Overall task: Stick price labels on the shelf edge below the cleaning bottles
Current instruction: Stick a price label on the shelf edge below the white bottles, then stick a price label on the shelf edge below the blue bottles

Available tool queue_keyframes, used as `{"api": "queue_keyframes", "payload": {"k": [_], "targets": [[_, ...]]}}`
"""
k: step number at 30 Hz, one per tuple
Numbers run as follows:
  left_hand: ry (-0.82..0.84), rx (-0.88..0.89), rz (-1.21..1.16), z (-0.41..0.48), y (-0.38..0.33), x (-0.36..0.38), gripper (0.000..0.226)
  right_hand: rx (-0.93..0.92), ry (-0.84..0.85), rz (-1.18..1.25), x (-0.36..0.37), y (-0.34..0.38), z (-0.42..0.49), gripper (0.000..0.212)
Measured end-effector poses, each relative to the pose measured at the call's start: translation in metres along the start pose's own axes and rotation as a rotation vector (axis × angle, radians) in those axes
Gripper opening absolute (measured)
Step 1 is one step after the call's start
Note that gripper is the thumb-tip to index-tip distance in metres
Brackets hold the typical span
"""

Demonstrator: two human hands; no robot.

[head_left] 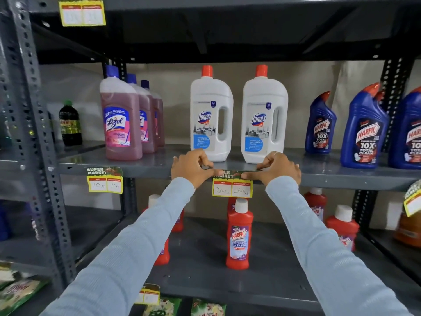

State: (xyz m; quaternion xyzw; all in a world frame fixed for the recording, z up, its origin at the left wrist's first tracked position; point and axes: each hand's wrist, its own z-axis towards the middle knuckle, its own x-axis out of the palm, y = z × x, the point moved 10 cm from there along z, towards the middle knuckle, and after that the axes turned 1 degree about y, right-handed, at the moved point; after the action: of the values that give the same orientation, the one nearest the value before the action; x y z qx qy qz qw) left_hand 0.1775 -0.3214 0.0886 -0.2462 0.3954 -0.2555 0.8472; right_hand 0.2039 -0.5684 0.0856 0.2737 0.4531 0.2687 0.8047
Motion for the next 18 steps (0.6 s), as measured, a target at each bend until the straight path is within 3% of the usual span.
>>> {"api": "queue_keyframes", "payload": {"k": [5, 7, 10, 12, 14, 18], "targets": [[0.014, 0.012, 0.025, 0.001, -0.009, 0.001, 0.031, -0.008, 0.07, -0.009, 0.001, 0.008, -0.001, 0.04], [0.037, -0.04, 0.081, -0.001, -0.013, -0.001, 0.019, 0.003, 0.16, 0.133, -0.003, 0.002, 0.001, 0.03], [-0.07, -0.153, 0.076, -0.014, -0.021, -0.01, 0.041, -0.092, 0.247, 0.35, -0.024, -0.013, 0.005, 0.032], [-0.174, -0.066, 0.115, -0.03, -0.049, -0.007, 0.052, -0.242, 0.201, 0.378, -0.052, -0.024, 0.004, 0.043], [-0.201, 0.11, 0.11, -0.045, -0.091, 0.016, 0.048, -0.363, 0.136, 0.311, -0.082, -0.039, 0.002, 0.05], [-0.092, 0.314, 0.036, -0.069, -0.165, 0.091, 0.028, -0.415, 0.108, -0.044, -0.137, -0.086, 0.022, 0.055]]}}
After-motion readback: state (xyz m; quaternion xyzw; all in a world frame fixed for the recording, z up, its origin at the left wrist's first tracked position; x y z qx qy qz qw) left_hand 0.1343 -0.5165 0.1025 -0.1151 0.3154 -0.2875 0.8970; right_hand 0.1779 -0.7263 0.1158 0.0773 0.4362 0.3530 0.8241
